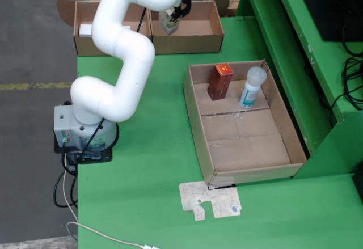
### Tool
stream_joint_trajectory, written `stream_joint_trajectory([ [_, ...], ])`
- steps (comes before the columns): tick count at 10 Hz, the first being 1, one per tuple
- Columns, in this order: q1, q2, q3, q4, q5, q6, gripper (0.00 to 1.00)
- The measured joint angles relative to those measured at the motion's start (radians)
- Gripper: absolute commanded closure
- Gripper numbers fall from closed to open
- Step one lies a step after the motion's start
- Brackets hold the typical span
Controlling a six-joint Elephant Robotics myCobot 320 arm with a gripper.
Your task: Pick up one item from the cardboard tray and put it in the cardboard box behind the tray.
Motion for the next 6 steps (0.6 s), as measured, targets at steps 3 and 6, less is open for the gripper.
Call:
stream_joint_trajectory([
  [3, 0.002, -0.097, 0.000, 0.132, -0.117, -0.023, 1.00],
  [6, 0.012, -0.138, -0.002, 0.267, -0.192, -0.029, 1.00],
])
